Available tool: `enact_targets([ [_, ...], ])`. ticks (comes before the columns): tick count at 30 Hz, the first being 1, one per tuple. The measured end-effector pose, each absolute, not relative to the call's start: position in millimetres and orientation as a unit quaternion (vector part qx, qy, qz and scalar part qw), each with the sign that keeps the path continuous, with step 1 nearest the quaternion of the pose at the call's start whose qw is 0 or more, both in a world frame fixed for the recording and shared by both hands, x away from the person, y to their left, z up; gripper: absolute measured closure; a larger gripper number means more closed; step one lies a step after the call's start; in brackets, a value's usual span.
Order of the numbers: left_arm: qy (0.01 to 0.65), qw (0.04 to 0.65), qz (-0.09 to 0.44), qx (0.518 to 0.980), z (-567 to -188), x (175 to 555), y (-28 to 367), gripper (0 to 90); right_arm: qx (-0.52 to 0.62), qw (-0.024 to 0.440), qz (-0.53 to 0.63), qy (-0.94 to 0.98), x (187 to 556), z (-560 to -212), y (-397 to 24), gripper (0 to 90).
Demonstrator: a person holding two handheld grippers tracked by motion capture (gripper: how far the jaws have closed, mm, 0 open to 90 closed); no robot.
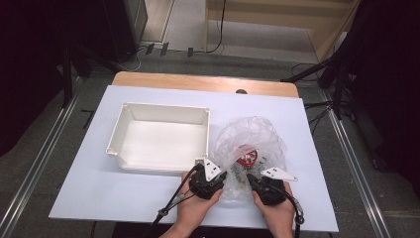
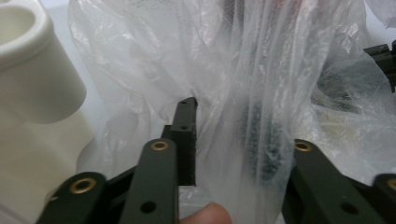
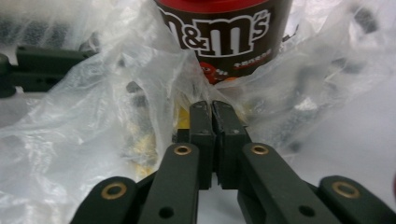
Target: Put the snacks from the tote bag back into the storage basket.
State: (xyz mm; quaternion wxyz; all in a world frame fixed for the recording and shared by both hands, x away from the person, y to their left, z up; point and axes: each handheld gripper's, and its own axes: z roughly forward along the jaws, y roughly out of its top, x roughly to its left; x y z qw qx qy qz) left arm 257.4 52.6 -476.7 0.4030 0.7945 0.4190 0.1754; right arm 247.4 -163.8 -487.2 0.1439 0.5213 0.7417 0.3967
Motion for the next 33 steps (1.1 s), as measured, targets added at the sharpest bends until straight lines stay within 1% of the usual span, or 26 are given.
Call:
enact_targets([
  [3,0.425,0.406,0.167,0.792,-476.7,258.3,54.5,75.0,0.515,0.145,0.403,0.743,244.4,-484.7,-164.4,85.5],
  [6,0.427,0.411,0.159,0.79,-476.8,259.3,56.5,75.8,0.498,0.154,0.439,0.732,237.4,-469.5,-170.7,79.8],
  [10,0.426,0.413,0.162,0.788,-476.6,258.3,57.2,76.9,0.482,0.197,0.491,0.698,233.2,-436.6,-188.7,76.4],
  [12,0.425,0.414,0.163,0.788,-476.6,257.8,56.7,77.1,0.474,0.219,0.507,0.686,234.6,-422.8,-197.3,73.2],
  [14,0.424,0.417,0.164,0.787,-476.5,257.2,56.7,77.1,0.472,0.234,0.514,0.677,238.2,-413.4,-203.6,64.4],
  [16,0.421,0.422,0.167,0.785,-476.2,256.1,57.2,76.7,0.474,0.255,0.507,0.673,244.1,-407.7,-206.2,50.0],
  [17,0.42,0.425,0.169,0.784,-476.1,255.3,57.2,76.3,0.478,0.269,0.498,0.672,248.6,-406.2,-206.6,40.2],
  [18,0.419,0.427,0.171,0.783,-475.9,254.7,57.5,75.2,0.488,0.282,0.481,0.672,253.5,-405.3,-206.4,35.7],
  [20,0.418,0.433,0.176,0.779,-475.5,253.2,58.1,72.4,0.49,0.282,0.472,0.677,262.9,-405.7,-206.6,29.6],
  [23,0.41,0.452,0.181,0.771,-474.1,250.0,60.0,61.6,0.485,0.249,0.464,0.698,275.5,-411.5,-207.7,26.3],
  [24,0.406,0.458,0.183,0.77,-473.2,248.4,60.9,56.8,0.487,0.249,0.455,0.703,278.8,-415.1,-208.0,26.7],
  [27,0.39,0.478,0.173,0.768,-468.8,244.2,64.8,47.4,0.499,0.251,0.439,0.704,286.5,-426.3,-211.4,28.0],
  [29,0.378,0.482,0.18,0.769,-464.3,238.9,65.6,43.1,0.497,0.251,0.438,0.705,288.7,-429.1,-212.9,32.9],
  [30,0.375,0.485,0.182,0.769,-461.3,235.9,65.7,40.8,0.493,0.25,0.44,0.708,289.8,-430.2,-213.4,38.5],
  [31,0.372,0.488,0.184,0.768,-457.3,233.1,66.6,38.2,0.49,0.249,0.441,0.71,290.1,-430.8,-213.5,46.7],
  [33,0.365,0.499,0.188,0.763,-448.2,228.1,68.7,35.4,0.483,0.246,0.444,0.713,291.3,-431.7,-213.0,59.6],
])
